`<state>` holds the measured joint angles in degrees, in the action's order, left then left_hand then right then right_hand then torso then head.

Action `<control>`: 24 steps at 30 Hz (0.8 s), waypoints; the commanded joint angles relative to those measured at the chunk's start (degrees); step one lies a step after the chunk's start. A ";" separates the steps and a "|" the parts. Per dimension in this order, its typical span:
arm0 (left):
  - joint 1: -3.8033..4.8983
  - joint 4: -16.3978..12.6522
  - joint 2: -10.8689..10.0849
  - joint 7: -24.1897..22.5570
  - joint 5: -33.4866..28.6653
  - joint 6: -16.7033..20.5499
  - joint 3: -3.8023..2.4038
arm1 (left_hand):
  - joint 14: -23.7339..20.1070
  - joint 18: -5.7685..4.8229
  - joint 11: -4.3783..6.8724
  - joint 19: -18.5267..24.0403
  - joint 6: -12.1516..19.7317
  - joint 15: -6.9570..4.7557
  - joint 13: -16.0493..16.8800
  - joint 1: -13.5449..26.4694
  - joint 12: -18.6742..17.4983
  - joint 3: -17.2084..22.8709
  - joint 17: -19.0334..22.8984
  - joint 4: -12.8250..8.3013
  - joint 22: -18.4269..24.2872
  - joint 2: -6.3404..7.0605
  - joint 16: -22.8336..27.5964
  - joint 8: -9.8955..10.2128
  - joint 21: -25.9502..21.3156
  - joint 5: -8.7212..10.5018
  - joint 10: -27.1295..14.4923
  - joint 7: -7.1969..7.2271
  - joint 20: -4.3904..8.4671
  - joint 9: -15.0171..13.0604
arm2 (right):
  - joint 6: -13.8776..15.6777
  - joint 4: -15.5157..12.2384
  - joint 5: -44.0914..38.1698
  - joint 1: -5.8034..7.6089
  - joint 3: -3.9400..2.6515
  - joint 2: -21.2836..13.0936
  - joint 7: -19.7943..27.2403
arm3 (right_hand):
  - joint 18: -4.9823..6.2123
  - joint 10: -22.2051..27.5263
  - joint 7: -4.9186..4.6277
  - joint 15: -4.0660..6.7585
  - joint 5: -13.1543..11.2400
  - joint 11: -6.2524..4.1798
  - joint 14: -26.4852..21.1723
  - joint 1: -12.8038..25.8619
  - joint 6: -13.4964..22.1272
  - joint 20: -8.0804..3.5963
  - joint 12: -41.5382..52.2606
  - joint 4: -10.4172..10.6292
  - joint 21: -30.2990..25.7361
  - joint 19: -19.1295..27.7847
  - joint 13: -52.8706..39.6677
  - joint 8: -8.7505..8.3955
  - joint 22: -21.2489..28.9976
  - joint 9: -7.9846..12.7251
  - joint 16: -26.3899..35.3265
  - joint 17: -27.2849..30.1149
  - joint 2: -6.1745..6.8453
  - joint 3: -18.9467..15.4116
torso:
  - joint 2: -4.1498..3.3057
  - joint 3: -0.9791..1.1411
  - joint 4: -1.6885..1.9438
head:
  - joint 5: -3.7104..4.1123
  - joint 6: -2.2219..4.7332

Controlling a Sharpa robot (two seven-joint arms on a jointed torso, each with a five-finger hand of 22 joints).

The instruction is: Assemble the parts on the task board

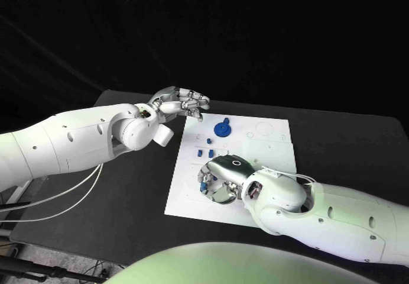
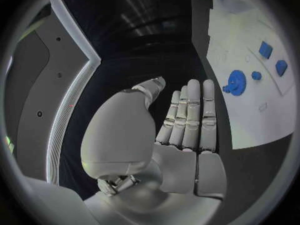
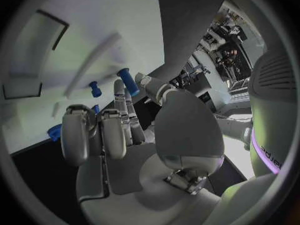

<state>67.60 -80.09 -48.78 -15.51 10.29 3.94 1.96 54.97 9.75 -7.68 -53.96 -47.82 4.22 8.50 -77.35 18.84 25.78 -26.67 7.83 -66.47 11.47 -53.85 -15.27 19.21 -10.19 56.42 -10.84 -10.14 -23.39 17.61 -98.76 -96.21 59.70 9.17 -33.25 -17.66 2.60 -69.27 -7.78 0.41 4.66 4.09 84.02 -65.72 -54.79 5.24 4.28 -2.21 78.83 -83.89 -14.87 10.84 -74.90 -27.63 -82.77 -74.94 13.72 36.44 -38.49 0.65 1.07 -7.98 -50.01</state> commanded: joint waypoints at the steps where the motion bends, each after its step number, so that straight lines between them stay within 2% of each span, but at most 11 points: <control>1: 0.03 -0.16 -0.01 -0.21 -0.31 -1.00 -0.05 | -0.31 0.49 -0.07 0.17 0.34 -0.03 0.08 0.35 0.26 0.28 -0.06 0.01 0.05 -0.10 0.24 -0.36 -0.37 0.17 -0.31 0.00 -0.12 0.01 | -0.23 0.04 -0.49 -0.06 0.03 0.01 0.34 | -0.28 0.36 0.06 -0.14 0.48 0.02 2.92 0.14 0.54 0.47 -0.18 -0.07 -0.27 -1.73 -0.11 -0.31 -12.00 0.13 -0.07 -0.71 0.31 -0.24 | -0.03 0.00 0.01 | 0.07 0.01; 11: 0.03 -0.17 -0.07 -0.14 -0.31 -1.11 -0.05 | -0.31 0.49 -0.07 0.17 0.34 -0.03 0.08 0.35 0.26 0.28 -0.06 0.01 0.05 -0.10 0.24 -0.36 -0.37 0.17 -0.31 0.00 -0.12 0.01 | 5.03 -0.76 -0.46 -0.22 0.04 -1.13 0.27 | -0.22 1.28 0.20 -0.14 1.35 0.03 2.86 0.26 3.53 0.48 -0.21 0.21 -0.57 -1.63 -0.59 -1.83 -11.92 0.88 -0.09 -0.69 1.19 -1.73 | 0.00 0.07 -0.03 | 0.30 0.01; 17: 0.03 -0.15 -0.17 -0.12 -0.31 -1.23 -0.05 | -0.35 0.50 -0.09 0.15 0.45 -0.02 0.09 0.43 0.33 0.35 -0.09 -0.10 0.11 -0.09 0.28 -0.47 -0.46 0.18 -0.41 -0.01 -0.14 0.02 | 13.20 -3.57 3.12 -0.20 -0.14 -5.15 4.63 | -0.22 0.09 0.07 0.13 0.83 -0.36 2.88 0.40 4.00 0.32 0.66 0.99 -0.54 -1.68 -1.36 -1.93 -11.94 1.17 -0.16 -0.74 0.99 -3.32 | 0.06 0.03 -0.06 | 1.46 0.01; 18: 0.03 -0.15 -0.19 -0.14 -0.31 -1.24 -0.05 | -0.35 0.50 -0.09 0.15 0.45 -0.02 0.09 0.43 0.33 0.35 -0.09 -0.10 0.11 -0.09 0.28 -0.47 -0.46 0.18 -0.41 -0.01 -0.14 0.02 | 14.43 -4.22 4.98 -0.08 -0.26 -6.35 5.78 | -0.07 -0.29 -0.16 0.16 0.80 -0.37 2.74 0.22 3.64 0.27 0.89 1.09 -1.28 -1.40 -1.54 -1.73 -11.74 1.16 0.14 -0.16 0.78 -3.37 | 0.09 0.01 -0.07 | 1.70 0.01; 19: 0.03 -0.15 -0.21 -0.16 -0.31 -1.24 -0.04 | -0.35 0.50 -0.09 0.15 0.45 -0.02 0.09 0.43 0.33 0.35 -0.09 -0.10 0.11 -0.09 0.28 -0.47 -0.46 0.18 -0.41 -0.01 -0.14 0.02 | 15.07 -4.84 7.76 0.18 -0.38 -7.71 6.88 | -0.16 -2.29 0.12 0.51 0.87 -0.86 2.82 -0.18 2.30 0.05 2.08 1.32 -0.82 -1.59 -2.33 -0.95 -11.87 0.94 -0.01 -0.46 0.49 -3.39 | 0.11 -0.01 -0.07 | 2.00 0.01; 21: 0.03 -0.14 -0.32 -0.19 -0.32 -1.19 -0.04 | -0.35 0.50 -0.09 0.15 0.46 -0.01 0.09 0.45 0.34 0.35 -0.10 -0.11 0.12 -0.07 0.28 -0.48 -0.47 0.19 -0.42 -0.02 -0.14 0.02 | 15.24 -5.85 15.25 1.09 -0.55 -10.70 8.11 | -0.24 -4.41 0.11 0.57 0.62 -0.80 2.93 -0.32 0.39 -0.15 3.63 1.66 -0.50 -1.73 -3.58 0.05 -11.97 0.55 -0.17 -0.69 0.28 -3.52 | 0.20 -0.03 -0.12 | 2.64 0.01; 23: 0.03 -0.14 -0.51 -0.20 -0.33 -1.07 -0.03 | -0.35 0.50 -0.09 0.15 0.46 -0.01 0.09 0.45 0.34 0.35 -0.10 -0.11 0.12 -0.07 0.28 -0.48 -0.47 0.19 -0.42 -0.02 -0.14 0.02 | 13.49 -6.58 22.17 2.05 -0.64 -13.63 8.05 | -0.22 -7.03 0.83 1.17 0.99 -1.71 2.96 0.11 -1.41 -0.54 6.93 2.17 -0.42 -1.77 -6.43 1.07 -11.99 -0.13 -0.20 -0.67 0.41 -4.42 | 0.28 -0.03 -0.34 | 3.07 0.01; 24: 0.03 -0.14 -0.58 -0.21 -0.33 -1.01 -0.02 | -0.35 0.50 -0.09 0.15 0.46 -0.01 0.09 0.45 0.34 0.35 -0.10 -0.11 0.12 -0.07 0.28 -0.48 -0.47 0.19 -0.42 -0.02 -0.14 0.02 | 12.50 -6.90 24.93 2.45 -0.66 -15.00 7.83 | -0.24 -7.57 1.05 1.35 0.99 -1.85 2.99 1.05 -1.38 -0.70 8.49 2.84 -0.39 -1.78 -7.95 1.14 -12.00 -0.39 -0.25 -0.74 0.50 -5.12 | 0.36 -0.06 -0.46 | 3.17 0.01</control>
<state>67.58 -80.09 -49.35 -15.36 10.29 3.71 1.97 54.97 9.74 -7.68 -53.96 -47.83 4.22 8.50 -77.35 18.81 25.78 -26.67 7.83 -66.41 11.47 -53.85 -15.55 18.96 -10.19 56.42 -10.84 -10.13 -23.39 29.08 -105.21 -84.98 61.92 8.49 -47.40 -12.67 2.60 -76.27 -6.73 1.47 5.50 2.44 84.02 -65.35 -55.94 4.84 12.54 0.65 78.20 -84.08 -22.76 11.80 -74.94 -28.00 -82.77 -74.92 14.13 31.52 -38.31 0.65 0.90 -5.37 -50.01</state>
